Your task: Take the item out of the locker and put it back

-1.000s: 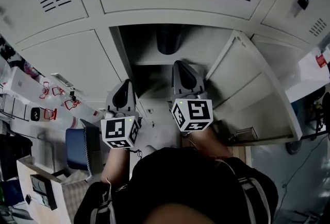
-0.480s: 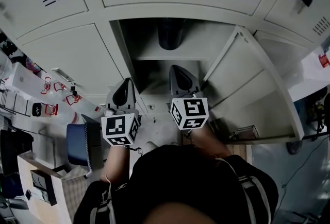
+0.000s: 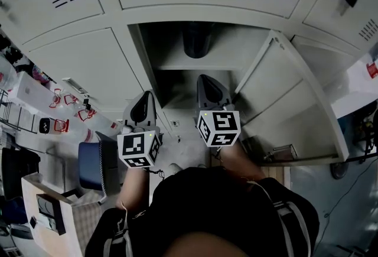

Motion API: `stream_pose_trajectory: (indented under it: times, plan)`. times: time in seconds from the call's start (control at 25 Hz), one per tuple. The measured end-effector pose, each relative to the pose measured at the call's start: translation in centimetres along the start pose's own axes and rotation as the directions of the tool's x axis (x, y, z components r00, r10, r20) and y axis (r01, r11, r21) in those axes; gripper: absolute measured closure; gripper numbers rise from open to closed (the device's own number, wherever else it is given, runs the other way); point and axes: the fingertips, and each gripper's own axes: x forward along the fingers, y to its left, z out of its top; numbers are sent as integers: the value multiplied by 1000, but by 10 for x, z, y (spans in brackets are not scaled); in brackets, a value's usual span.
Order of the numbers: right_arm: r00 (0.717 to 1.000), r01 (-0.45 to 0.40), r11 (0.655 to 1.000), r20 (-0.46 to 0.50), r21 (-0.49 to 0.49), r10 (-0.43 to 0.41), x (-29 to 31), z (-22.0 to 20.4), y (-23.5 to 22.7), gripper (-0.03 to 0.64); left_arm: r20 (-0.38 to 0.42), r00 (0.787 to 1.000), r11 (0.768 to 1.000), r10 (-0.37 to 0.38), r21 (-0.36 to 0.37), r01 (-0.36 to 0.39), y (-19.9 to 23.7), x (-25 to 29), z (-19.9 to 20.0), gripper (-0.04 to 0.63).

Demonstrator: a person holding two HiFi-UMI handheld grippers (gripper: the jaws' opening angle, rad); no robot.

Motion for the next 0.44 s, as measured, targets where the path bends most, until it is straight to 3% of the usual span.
stream_pose_trajectory:
  times: [0.44]
  plan:
    - [1000, 5, 1000, -23, 5, -4, -4, -3, -4, 603, -7, 1000, 1000, 4, 5, -4, -5, -3, 0, 583]
